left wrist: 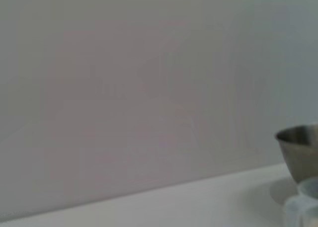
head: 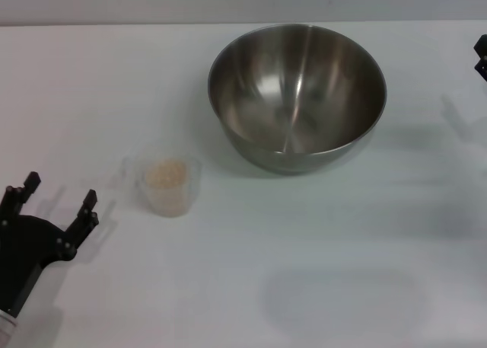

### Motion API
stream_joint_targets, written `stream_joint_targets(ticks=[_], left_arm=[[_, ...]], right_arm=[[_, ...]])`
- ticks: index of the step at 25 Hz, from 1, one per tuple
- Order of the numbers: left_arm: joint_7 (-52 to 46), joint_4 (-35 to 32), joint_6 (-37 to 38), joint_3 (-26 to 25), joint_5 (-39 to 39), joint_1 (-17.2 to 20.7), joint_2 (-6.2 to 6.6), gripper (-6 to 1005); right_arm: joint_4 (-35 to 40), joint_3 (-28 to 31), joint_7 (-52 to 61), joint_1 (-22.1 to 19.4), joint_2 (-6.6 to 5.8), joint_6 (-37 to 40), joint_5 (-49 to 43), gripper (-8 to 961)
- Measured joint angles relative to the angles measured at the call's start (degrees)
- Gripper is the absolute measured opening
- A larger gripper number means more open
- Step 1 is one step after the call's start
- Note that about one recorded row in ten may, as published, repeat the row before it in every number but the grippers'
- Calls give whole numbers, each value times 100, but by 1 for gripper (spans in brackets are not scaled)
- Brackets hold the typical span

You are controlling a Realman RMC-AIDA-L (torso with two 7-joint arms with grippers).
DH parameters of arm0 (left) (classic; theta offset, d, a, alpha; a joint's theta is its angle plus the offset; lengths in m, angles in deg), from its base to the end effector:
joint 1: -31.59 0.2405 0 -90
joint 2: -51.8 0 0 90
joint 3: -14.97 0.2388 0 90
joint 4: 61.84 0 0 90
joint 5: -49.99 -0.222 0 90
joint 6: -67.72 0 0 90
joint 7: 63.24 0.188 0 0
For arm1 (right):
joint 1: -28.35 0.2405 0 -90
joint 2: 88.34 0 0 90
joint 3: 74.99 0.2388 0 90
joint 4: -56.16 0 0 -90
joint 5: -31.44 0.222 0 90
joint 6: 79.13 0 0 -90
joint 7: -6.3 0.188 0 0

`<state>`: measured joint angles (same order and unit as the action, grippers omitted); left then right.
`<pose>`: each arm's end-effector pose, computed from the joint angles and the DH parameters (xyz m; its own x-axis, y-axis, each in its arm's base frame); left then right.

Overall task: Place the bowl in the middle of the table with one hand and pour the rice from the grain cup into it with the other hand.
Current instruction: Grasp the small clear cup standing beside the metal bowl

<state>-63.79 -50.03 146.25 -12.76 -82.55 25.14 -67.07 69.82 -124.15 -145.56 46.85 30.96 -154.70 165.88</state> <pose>-0.3399 0.2413 -0.0654 0.8022 0.0101 0.5969 0.5666 -0.3276 -0.7560 0.3279 0.3488 0.0316 0.6678 0.1236 -0.7340 -0.6925 -0.2584 -0.6736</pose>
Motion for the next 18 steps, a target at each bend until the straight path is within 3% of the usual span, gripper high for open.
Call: stream_joint_targets(ticks=[18], left_arm=[[3, 76, -675, 124, 1, -536, -23, 862]], right_arm=[[39, -6, 16, -53, -3, 17, 13, 787]])
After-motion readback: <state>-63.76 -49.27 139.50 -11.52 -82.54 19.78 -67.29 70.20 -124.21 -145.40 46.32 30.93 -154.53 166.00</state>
